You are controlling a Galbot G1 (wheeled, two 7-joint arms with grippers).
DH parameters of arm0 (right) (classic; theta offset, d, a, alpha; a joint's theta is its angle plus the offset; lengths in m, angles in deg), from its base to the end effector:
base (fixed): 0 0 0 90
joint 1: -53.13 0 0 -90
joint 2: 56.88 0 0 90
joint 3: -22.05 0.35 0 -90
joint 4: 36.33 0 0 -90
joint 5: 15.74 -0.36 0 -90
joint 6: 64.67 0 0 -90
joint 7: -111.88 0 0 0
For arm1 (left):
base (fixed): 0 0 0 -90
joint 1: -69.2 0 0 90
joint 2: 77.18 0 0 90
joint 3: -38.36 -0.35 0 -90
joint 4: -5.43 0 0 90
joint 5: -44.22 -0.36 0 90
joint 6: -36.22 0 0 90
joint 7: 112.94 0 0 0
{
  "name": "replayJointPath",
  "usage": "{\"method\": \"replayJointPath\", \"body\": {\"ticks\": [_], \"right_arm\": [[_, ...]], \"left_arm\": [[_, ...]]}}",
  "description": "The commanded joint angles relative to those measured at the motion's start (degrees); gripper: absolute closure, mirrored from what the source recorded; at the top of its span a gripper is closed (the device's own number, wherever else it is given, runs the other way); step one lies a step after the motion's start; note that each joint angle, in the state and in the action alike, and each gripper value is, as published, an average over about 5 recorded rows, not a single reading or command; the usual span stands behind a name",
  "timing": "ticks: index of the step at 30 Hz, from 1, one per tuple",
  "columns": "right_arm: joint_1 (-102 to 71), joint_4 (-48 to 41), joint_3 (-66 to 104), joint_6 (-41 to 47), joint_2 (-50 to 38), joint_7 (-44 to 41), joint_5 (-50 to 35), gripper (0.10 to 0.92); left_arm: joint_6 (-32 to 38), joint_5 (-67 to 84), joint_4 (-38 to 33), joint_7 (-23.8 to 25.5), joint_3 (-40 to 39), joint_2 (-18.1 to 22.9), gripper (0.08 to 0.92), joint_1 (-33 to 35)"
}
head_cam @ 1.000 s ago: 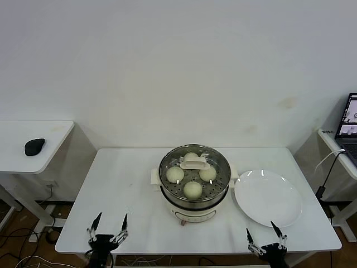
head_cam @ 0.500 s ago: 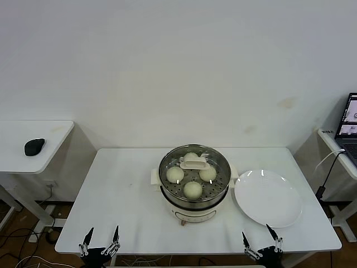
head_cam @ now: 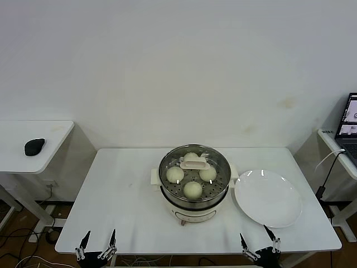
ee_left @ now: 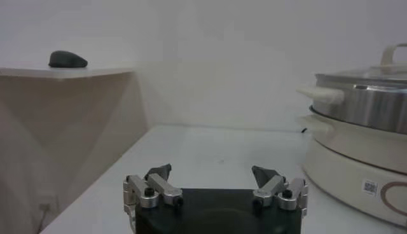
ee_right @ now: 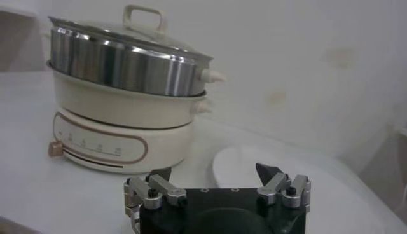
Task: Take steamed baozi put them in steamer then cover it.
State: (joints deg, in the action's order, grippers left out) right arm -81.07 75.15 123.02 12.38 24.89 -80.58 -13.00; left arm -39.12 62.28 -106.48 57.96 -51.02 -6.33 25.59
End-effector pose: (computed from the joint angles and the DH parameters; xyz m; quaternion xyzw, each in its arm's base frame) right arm 0.0916 -0.0943 -0.3775 0.0859 -0.9835 0.1289 0.0935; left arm 0.0837 0.0742 -0.3815 0.0259 -0.9951 0.0118 0.0947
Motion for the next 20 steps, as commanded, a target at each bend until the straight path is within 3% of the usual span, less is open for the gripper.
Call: {"method": "replayJointPath", "body": {"ticks": [1,20], "right_arm": [[-0.15,0.16,-0.16,-0.20,0.03,-0.01,0.11,0.203],[0.09,-0.24,-0.41,-0.43,-0.04,-0.12,0.11,0.203]], "left_arm": [[0.47,-0.49,-0.23,0.44,0.09,-0.08,0.177,0.62],[0.29,-1.49,0.19,0.87,-0.33,0.24,0.177,0.95]]}}
